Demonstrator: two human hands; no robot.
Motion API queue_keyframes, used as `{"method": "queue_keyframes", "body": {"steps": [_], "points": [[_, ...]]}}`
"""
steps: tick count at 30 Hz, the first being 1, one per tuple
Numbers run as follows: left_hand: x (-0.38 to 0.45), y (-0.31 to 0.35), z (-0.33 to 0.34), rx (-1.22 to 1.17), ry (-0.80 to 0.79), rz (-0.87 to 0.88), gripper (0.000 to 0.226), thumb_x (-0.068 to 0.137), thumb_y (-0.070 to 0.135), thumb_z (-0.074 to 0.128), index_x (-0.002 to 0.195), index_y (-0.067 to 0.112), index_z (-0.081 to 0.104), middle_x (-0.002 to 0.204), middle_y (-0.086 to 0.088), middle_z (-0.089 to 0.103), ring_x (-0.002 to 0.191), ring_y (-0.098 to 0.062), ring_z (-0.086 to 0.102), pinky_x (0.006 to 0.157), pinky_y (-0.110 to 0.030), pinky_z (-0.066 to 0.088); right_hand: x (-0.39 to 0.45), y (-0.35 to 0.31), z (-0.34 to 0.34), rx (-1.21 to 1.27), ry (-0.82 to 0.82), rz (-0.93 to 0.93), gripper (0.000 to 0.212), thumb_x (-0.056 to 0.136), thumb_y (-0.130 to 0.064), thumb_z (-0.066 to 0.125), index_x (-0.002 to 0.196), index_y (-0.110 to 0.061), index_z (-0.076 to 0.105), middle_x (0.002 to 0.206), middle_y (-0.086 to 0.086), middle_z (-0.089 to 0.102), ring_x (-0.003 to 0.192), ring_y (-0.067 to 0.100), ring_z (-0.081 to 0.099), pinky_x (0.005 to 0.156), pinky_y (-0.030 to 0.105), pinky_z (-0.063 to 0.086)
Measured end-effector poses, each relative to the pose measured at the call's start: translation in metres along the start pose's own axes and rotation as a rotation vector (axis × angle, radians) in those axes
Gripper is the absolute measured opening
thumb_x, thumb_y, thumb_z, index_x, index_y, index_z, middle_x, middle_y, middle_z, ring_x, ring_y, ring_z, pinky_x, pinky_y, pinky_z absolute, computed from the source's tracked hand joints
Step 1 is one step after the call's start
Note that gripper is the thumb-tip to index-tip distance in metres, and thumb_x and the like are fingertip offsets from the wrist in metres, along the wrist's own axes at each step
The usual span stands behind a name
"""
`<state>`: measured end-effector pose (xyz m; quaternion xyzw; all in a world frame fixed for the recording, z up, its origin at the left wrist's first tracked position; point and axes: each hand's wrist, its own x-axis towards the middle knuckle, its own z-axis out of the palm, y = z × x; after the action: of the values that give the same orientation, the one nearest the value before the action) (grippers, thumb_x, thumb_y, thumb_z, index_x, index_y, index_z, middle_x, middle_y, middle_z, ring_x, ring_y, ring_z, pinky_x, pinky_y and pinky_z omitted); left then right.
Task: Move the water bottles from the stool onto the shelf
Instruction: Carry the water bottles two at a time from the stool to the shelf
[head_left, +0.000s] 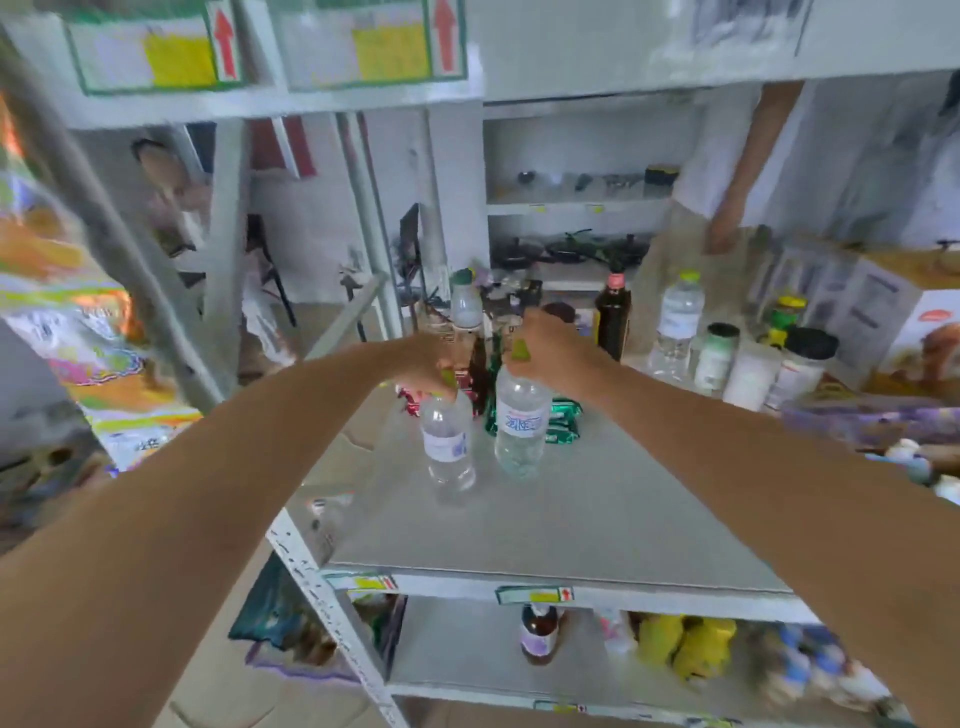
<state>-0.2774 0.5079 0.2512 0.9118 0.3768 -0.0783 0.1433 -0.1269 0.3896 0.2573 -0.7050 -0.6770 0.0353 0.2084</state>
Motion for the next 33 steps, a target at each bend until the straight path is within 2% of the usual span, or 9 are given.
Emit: {"method": "queue_keyframes", "body": {"steps": [5,8,12,15,19,24,28,31,33], "points": [[0.024,-0.052,-0.012,-0.013,0.035,-0.055,0.040,0.076,0.021,0.071,0.109,0.002,0.059,0.111,-0.017,0.066,0.074,-0.021,0.063,0.068,-0.032,0.057,0.060,-0.018,0.047,0.029,-0.017,0.075,0.027,0.090,-0.018,0.056,0.102,0.006,0.059,0.117,0.024,0.053,0.100,0.035,0.059,0.078,0.033,0.044],[0.035,-0.065,-0.025,-0.002,0.007,-0.072,0.044,0.076,0.024,0.069,0.111,-0.001,0.059,0.112,-0.021,0.066,0.086,-0.028,0.069,0.081,-0.041,0.059,0.082,-0.019,0.064,0.057,-0.053,0.121,0.027,0.089,-0.018,0.056,0.102,0.005,0.058,0.112,0.022,0.059,0.097,0.032,0.062,0.087,0.038,0.049],[0.047,-0.065,-0.028,-0.030,0.013,-0.049,0.038,0.080,0.021,0.066,0.114,0.004,0.059,0.118,-0.018,0.062,0.076,-0.021,0.067,0.064,-0.024,0.054,0.101,-0.016,0.073,0.089,-0.059,0.142,0.028,0.090,-0.015,0.056,0.109,0.005,0.058,0.120,0.025,0.054,0.098,0.031,0.061,0.089,0.035,0.050],[0.052,-0.067,-0.032,-0.077,-0.031,-0.060,0.045,0.083,0.019,0.065,0.125,0.008,0.052,0.129,-0.016,0.054,0.090,-0.025,0.069,0.072,-0.029,0.057,0.110,-0.019,0.075,0.096,-0.065,0.107,0.031,0.090,-0.018,0.056,0.108,0.007,0.060,0.128,0.025,0.049,0.106,0.031,0.058,0.097,0.037,0.047],[0.054,-0.080,-0.034,-0.098,-0.072,-0.082,0.047,0.085,0.014,0.063,0.128,0.011,0.046,0.130,-0.014,0.052,0.095,-0.028,0.068,0.068,-0.026,0.057,0.112,-0.021,0.081,0.109,-0.058,0.083,0.025,0.088,-0.017,0.058,0.098,0.006,0.061,0.124,0.023,0.053,0.097,0.028,0.059,0.094,0.036,0.048],[0.057,-0.084,-0.033,-0.149,-0.102,-0.162,0.044,0.085,0.011,0.062,0.126,0.012,0.046,0.134,-0.016,0.045,0.102,-0.029,0.058,0.083,-0.035,0.056,0.102,-0.018,0.082,0.165,-0.060,0.096,0.035,0.087,-0.022,0.060,0.113,0.001,0.055,0.126,0.022,0.048,0.104,0.031,0.059,0.088,0.034,0.048],[0.060,-0.069,-0.046,0.188,-0.219,-0.277,0.062,0.083,0.033,0.063,0.136,0.013,0.038,0.142,-0.012,0.042,0.114,-0.028,0.052,0.087,-0.035,0.046,0.091,-0.009,0.074,0.195,-0.120,0.123,0.058,0.081,-0.029,0.067,0.128,-0.004,0.044,0.136,0.023,0.043,0.124,0.034,0.044,0.103,0.042,0.040],[0.063,-0.044,-0.062,0.298,-0.134,-0.225,0.058,0.085,0.043,0.057,0.129,0.006,0.047,0.132,-0.014,0.055,0.116,-0.030,0.054,0.102,-0.039,0.043,0.072,0.002,0.063,0.214,-0.094,0.104,0.056,0.077,-0.025,0.072,0.123,-0.005,0.047,0.124,0.020,0.051,0.115,0.031,0.051,0.094,0.036,0.044],[0.070,-0.019,-0.071,0.216,0.013,-0.143,0.049,0.089,0.035,0.054,0.126,0.004,0.049,0.127,-0.016,0.058,0.114,-0.030,0.055,0.100,-0.039,0.043,0.053,0.015,0.053,0.178,-0.042,0.129,0.049,0.080,-0.026,0.069,0.119,-0.004,0.048,0.111,0.016,0.057,0.100,0.028,0.059,0.082,0.032,0.047]]}}
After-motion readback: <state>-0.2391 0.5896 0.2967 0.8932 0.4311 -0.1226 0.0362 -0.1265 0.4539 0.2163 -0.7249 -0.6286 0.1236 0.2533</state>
